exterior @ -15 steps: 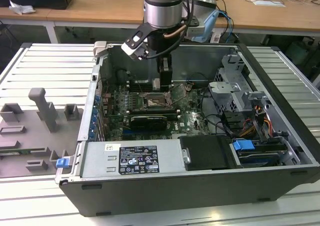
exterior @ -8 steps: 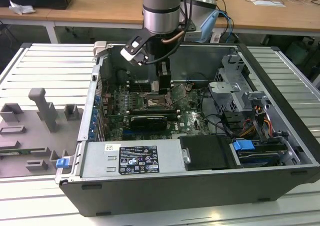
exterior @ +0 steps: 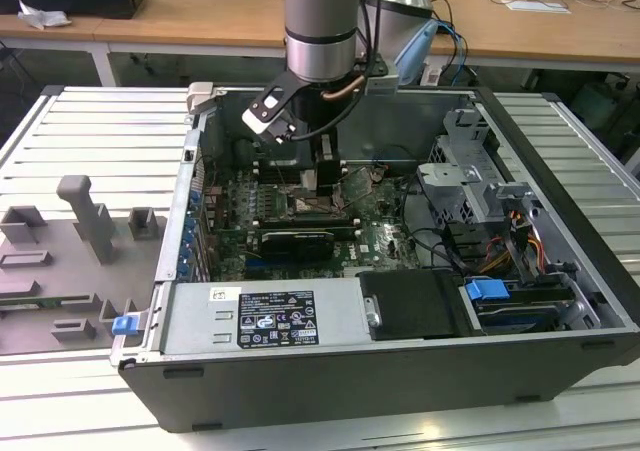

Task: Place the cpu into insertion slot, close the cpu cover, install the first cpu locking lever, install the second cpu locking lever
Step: 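Place the cpu into insertion slot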

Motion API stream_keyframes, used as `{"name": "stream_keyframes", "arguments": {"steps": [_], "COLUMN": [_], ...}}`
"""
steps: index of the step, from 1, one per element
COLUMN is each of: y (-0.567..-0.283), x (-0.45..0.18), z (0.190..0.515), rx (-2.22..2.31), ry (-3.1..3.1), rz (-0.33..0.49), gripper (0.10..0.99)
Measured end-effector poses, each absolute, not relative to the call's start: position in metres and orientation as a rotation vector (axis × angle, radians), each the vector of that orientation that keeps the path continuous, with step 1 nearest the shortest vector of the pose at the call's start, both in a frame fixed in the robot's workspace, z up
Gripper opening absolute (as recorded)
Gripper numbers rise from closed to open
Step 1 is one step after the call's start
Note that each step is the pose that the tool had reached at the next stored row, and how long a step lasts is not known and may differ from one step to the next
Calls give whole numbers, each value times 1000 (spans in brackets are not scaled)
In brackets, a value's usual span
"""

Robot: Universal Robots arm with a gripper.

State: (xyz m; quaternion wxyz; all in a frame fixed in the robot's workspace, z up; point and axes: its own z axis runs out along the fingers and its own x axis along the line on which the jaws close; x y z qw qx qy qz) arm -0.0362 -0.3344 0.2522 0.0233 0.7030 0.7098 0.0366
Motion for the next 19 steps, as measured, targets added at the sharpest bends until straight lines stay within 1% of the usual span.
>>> {"name": "stream_keyframes", "arguments": {"steps": [19], "y": [-324], "x": [-42], "z": [230], "rx": [2177], "ry": [2197], "rz": [113], "gripper": [541]}}
